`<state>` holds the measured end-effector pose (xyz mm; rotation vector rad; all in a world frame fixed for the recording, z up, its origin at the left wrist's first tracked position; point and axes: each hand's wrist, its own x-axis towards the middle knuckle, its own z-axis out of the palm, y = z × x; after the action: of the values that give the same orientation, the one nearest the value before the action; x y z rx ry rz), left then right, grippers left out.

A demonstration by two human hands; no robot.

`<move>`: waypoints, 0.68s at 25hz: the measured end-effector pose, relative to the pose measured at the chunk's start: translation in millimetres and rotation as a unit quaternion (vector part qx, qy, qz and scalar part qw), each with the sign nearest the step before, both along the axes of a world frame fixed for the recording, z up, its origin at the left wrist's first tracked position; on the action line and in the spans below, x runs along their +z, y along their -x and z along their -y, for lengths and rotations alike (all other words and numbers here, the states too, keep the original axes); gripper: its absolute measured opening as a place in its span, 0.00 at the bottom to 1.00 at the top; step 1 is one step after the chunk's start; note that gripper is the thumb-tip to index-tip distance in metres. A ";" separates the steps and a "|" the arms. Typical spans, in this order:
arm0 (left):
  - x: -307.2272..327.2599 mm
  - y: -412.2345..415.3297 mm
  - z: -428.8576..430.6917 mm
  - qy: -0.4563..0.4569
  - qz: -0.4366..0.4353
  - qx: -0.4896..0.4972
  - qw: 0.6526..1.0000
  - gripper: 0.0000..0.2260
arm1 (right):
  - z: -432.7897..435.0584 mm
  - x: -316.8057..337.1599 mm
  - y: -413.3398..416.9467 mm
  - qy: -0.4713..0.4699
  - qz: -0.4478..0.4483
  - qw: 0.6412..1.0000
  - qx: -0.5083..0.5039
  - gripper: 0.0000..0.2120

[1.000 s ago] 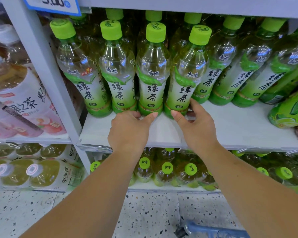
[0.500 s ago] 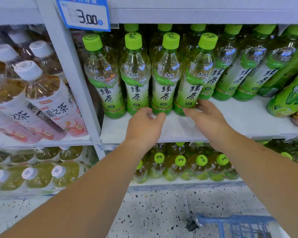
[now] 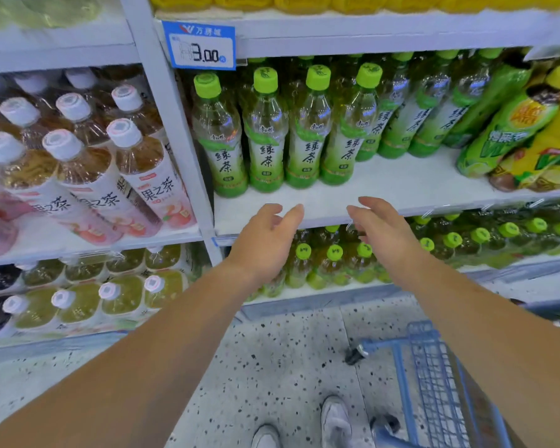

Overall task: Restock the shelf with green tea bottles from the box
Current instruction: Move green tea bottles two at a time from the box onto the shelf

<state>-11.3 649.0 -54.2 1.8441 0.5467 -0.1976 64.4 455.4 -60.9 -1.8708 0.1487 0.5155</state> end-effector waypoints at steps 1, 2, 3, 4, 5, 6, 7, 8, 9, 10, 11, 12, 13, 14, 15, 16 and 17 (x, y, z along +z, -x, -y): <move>8.6 11.8 2.5 -0.006 -0.001 -0.002 1.000 0.29 | 2.9 7.2 12.1 0.010 0.000 1.000 0.005 0.26; 16.2 22.1 4.3 -0.011 0.002 -0.003 1.000 0.29 | 5.5 14.2 23.1 0.025 0.005 1.000 0.014 0.26; 22.9 31.4 5.2 -0.010 0.008 -0.006 1.000 0.27 | 7.5 21.1 33.7 0.043 0.010 0.999 0.025 0.26; 31.9 41.6 6.3 -0.004 0.012 -0.007 1.000 0.25 | 10.4 29.7 45.4 0.058 0.012 0.998 0.034 0.26; 40.6 52.8 7.9 0.006 0.016 -0.009 1.000 0.22 | 14.2 38.7 58.2 0.069 0.010 0.997 0.040 0.26; 49.2 64.8 10.3 0.018 0.017 -0.012 1.000 0.21 | 18.5 48.1 71.6 0.075 0.007 0.996 0.043 0.26; 57.9 76.0 13.8 0.027 0.016 -0.017 0.999 0.22 | 23.1 57.9 85.5 0.077 0.006 0.996 0.043 0.26; 67.9 85.9 17.9 0.027 0.011 -0.026 0.999 0.25 | 27.8 67.4 99.9 0.081 0.006 0.996 0.042 0.26; 77.8 92.7 22.2 0.021 0.005 -0.039 0.999 0.27 | 32.2 77.5 113.4 0.085 0.006 0.996 0.037 0.26; 86.9 97.7 26.0 0.015 0.004 -0.048 0.999 0.29 | 34.4 86.9 124.6 0.088 0.006 0.996 0.029 0.26; 96.1 101.2 29.5 0.013 0.004 -0.057 0.998 0.30 | 36.4 96.0 133.9 0.091 0.009 0.996 0.020 0.26; 107.3 107.6 33.6 0.018 0.002 -0.065 0.998 0.31 | 40.9 106.9 145.1 0.092 0.009 0.996 0.010 0.26; 118.1 115.1 37.4 0.026 0.003 -0.069 0.997 0.32 | 45.4 117.6 155.0 0.092 0.006 0.996 0.003 0.27; 128.0 123.6 41.4 0.034 0.005 -0.070 0.997 0.33 | 50.9 128.8 164.1 0.092 0.001 0.996 -0.003 0.27; 136.0 136.4 46.2 0.044 0.008 -0.069 0.997 0.34 | 58.1 139.8 176.4 0.096 -0.005 0.995 -0.009 0.28; 143.4 148.1 51.1 0.053 0.018 -0.067 0.996 0.34 | 66.1 149.2 187.0 0.098 -0.002 0.995 -0.014 0.28; 150.1 158.0 56.4 0.059 0.029 -0.068 0.996 0.34 | 74.7 157.8 196.2 0.099 0.003 0.995 -0.017 0.28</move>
<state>-169.2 592.6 95.9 1.7678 0.3626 -0.2613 -131.8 380.7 96.9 -2.0595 0.2350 0.4849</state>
